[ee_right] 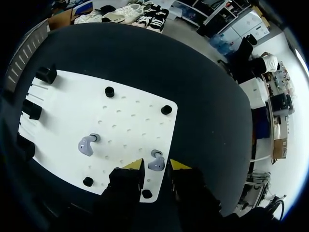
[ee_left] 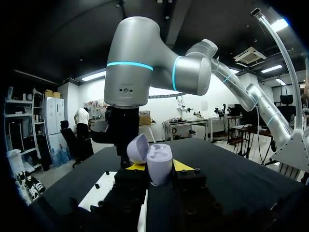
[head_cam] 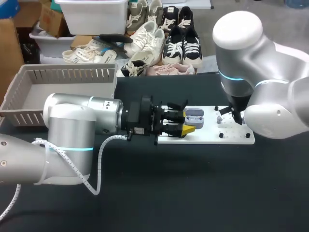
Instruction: Pick up each earbud case from the left stands, insert the matching earbuds, close the lid, and place the case in the box.
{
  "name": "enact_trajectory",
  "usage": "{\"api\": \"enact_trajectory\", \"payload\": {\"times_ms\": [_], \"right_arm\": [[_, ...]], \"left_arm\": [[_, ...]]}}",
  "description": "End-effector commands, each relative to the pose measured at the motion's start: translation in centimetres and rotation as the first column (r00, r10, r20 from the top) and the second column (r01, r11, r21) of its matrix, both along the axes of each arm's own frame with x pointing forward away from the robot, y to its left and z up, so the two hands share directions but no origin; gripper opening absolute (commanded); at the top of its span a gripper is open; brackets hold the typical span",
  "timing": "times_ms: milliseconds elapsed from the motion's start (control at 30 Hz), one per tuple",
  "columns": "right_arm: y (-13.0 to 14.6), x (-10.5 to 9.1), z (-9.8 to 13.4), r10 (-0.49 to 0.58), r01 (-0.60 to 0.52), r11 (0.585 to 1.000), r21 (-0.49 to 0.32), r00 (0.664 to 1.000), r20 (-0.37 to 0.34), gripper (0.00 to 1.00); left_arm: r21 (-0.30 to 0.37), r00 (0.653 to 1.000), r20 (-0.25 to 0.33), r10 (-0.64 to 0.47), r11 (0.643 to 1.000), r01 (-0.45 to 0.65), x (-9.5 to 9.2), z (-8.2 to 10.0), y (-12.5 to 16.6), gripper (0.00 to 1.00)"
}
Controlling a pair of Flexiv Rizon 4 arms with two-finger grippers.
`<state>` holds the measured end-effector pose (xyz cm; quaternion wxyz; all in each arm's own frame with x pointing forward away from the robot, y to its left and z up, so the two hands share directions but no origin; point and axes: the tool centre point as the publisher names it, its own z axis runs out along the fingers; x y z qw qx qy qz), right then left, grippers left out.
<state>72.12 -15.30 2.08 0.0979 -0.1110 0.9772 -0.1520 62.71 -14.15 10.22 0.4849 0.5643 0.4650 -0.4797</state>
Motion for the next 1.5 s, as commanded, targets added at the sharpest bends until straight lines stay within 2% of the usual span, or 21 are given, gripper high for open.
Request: {"api": "enact_trajectory", "payload": {"times_ms": [33,200,333,800,1300,1500], "right_arm": [[0.0,0.1,-0.1,-0.004,0.004,1.000,-0.003,1.000,0.003,0.29],[-0.1,0.1,-0.1,-0.006,0.006,1.000,0.000,1.000,0.005,0.21],[-0.1,0.0,-0.1,-0.005,0.005,1.000,0.000,1.000,0.007,0.00],[-0.1,-0.6,0.6,-0.007,0.007,1.000,0.005,1.000,0.012,0.00],[0.0,-3.2,5.1,-0.028,0.026,0.999,0.022,0.996,0.081,0.00],[0.6,-4.6,6.5,-0.101,0.095,0.992,0.085,0.993,0.064,0.00]], "left_arm": [[-0.001,1.000,0.002,0.005,1.000,-0.005,-0.1,0.0,-0.1,0.00],[-0.001,1.000,0.002,0.005,1.000,-0.005,-0.1,0.0,-0.1,0.00],[-0.001,1.000,0.002,0.005,1.000,-0.005,-0.1,0.0,-0.1,0.00],[-0.001,1.000,0.002,0.005,1.000,-0.005,-0.1,0.0,-0.1,0.00],[-0.001,1.000,0.002,0.005,1.000,-0.005,-0.1,0.0,-0.1,0.00],[-0.001,1.000,0.002,0.005,1.000,-0.005,-0.1,0.0,-0.1,0.00]]}}
